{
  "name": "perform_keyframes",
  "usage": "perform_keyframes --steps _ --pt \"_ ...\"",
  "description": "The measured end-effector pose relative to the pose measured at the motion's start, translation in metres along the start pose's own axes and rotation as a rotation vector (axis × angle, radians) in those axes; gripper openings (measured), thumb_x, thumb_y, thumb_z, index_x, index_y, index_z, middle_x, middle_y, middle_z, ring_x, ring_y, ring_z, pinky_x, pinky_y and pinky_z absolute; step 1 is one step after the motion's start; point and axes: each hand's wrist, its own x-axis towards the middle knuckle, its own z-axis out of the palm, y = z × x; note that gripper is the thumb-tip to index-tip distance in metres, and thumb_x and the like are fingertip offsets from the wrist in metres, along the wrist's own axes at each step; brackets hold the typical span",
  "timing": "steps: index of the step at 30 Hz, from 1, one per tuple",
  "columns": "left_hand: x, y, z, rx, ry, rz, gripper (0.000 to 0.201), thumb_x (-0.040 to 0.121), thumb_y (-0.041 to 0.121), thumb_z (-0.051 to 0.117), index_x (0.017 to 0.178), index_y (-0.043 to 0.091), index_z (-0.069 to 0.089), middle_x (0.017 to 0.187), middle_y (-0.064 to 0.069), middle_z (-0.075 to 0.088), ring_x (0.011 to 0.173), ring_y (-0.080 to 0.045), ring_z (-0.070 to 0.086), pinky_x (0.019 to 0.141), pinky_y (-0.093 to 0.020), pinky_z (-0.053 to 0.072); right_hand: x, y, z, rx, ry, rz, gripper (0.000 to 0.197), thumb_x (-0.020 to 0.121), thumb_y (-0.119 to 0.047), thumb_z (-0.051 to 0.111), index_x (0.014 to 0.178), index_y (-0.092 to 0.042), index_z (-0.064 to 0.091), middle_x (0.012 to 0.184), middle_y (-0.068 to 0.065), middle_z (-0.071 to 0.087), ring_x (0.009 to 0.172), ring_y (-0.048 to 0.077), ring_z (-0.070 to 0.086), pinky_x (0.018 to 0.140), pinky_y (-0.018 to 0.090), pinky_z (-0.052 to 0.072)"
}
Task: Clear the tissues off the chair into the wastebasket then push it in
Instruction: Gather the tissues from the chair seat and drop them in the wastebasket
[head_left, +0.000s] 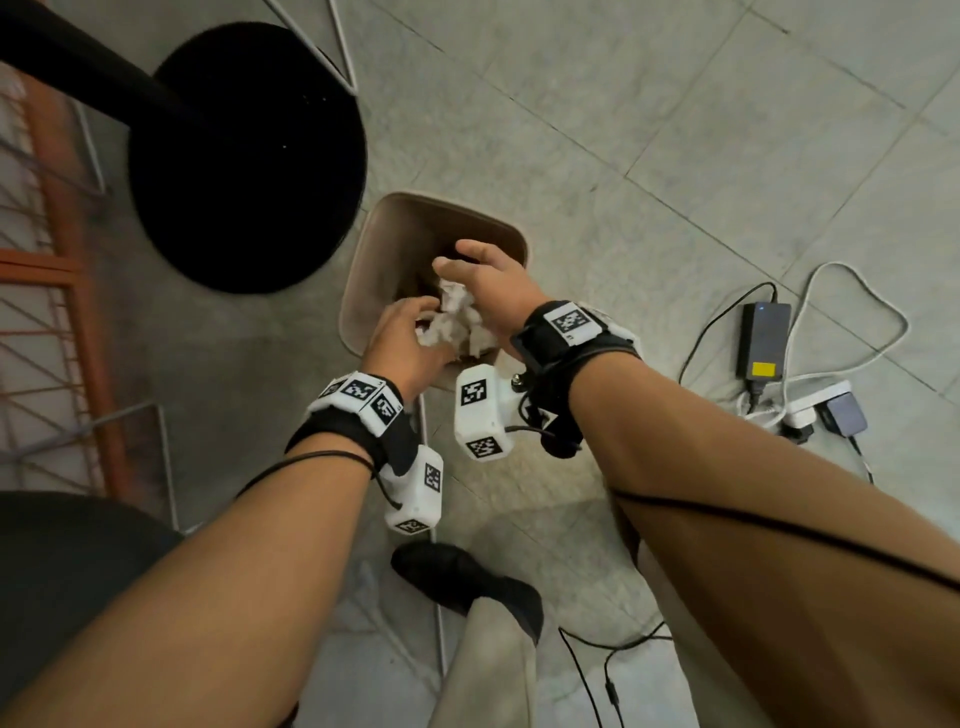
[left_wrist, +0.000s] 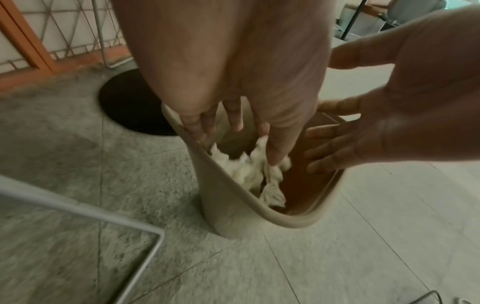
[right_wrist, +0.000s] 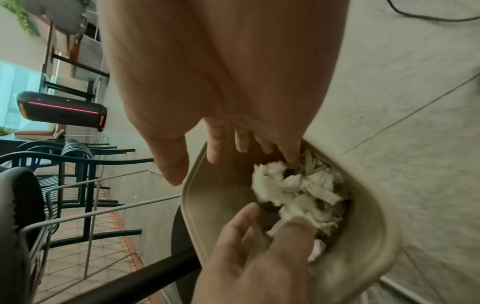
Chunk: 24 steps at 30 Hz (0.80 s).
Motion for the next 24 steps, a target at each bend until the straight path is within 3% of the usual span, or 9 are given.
perform_keyframes --steps 2,4,6,9,11,14,18,21,24 --pt "-0.004 -0.001 -0.002 0.065 -0.013 -0.005 0.050 0.081 0.017 0.073 0.130 0.018 0.058 0.141 -0.006 0.047 0.128 -0.021 0.049 0.112 -0.037 0.038 -0.006 0.001 -0.005 -0.050 0.003 -0.010 0.056 0.085 -0.032 0.068 0.137 -0.022 0.050 0.135 0.002 0.057 0.119 0.016 0.053 0.105 0.036 0.040" --pt "-0.012 0.002 -0.005 0.075 0.014 0.004 0.041 0.084 0.016 0.070 0.124 0.017 0.063 0.136 -0.008 0.052 0.126 -0.023 0.052 0.110 -0.034 0.038 -0.019 0.003 -0.009 -0.088 0.023 -0.027 0.046 0.093 -0.022 0.059 0.138 -0.018 0.051 0.127 0.001 0.057 0.110 0.012 0.050 0.101 0.034 0.041" --pt "-0.026 0.007 -0.008 0.062 0.050 0.018 0.034 0.086 0.016 0.067 0.120 0.018 0.066 0.129 -0.007 0.059 0.120 -0.023 0.057 0.106 -0.034 0.042 -0.034 0.008 -0.011 -0.106 0.042 -0.033 0.037 0.094 -0.014 0.055 0.131 -0.013 0.057 0.106 -0.001 0.060 0.100 0.013 0.052 0.098 0.036 0.044" --pt "-0.060 0.017 -0.014 0.038 0.053 0.008 0.031 0.088 0.017 0.063 0.119 0.023 0.066 0.124 -0.003 0.063 0.110 -0.023 0.061 0.101 -0.039 0.047 -0.069 0.017 -0.012 -0.137 0.051 0.007 0.021 0.094 -0.012 0.052 0.108 -0.022 0.064 0.089 -0.002 0.060 0.087 0.017 0.058 0.077 0.034 0.049" --pt "-0.089 0.020 -0.018 0.009 0.019 -0.015 0.029 0.090 0.019 0.061 0.119 0.025 0.065 0.125 -0.001 0.060 0.113 -0.021 0.059 0.102 -0.041 0.047 -0.101 0.024 -0.011 -0.198 0.059 0.039 0.019 0.095 -0.013 0.051 0.094 -0.028 0.062 0.094 0.004 0.064 0.084 0.020 0.061 0.072 0.035 0.049" --pt "-0.140 0.018 -0.023 0.009 -0.018 -0.017 0.027 0.092 0.023 0.061 0.119 0.027 0.064 0.125 0.002 0.060 0.117 -0.018 0.055 0.103 -0.038 0.044 -0.153 0.036 -0.008 -0.326 0.034 0.091 0.015 0.096 -0.012 0.051 0.101 -0.021 0.062 0.101 0.006 0.065 0.081 0.019 0.063 0.072 0.032 0.049" --pt "-0.224 0.015 -0.036 -0.099 -0.045 -0.020 0.026 0.095 0.028 0.059 0.120 0.034 0.062 0.123 0.011 0.060 0.114 -0.008 0.054 0.098 -0.028 0.043 -0.216 0.049 0.004 -0.490 -0.005 0.093 0.018 0.094 -0.009 0.051 0.104 -0.015 0.064 0.095 0.007 0.066 0.074 0.017 0.060 0.063 0.021 0.047" --pt "-0.288 0.014 -0.052 -0.245 -0.040 -0.029 0.024 0.095 0.027 0.059 0.118 0.032 0.064 0.116 0.017 0.063 0.107 0.001 0.058 0.095 -0.026 0.049 -0.257 0.054 0.023 -0.599 -0.051 0.082 0.017 0.093 -0.012 0.052 0.100 -0.020 0.065 0.092 0.010 0.069 0.075 0.024 0.064 0.069 0.034 0.051" --pt "-0.344 0.006 -0.073 -0.370 0.041 -0.066 0.022 0.096 0.023 0.059 0.116 0.028 0.067 0.109 0.017 0.066 0.100 0.006 0.061 0.088 -0.018 0.051 -0.287 0.048 0.054 -0.717 -0.149 0.015 0.016 0.092 -0.014 0.053 0.100 -0.019 0.067 0.079 0.002 0.068 0.077 0.024 0.067 0.079 0.039 0.054"
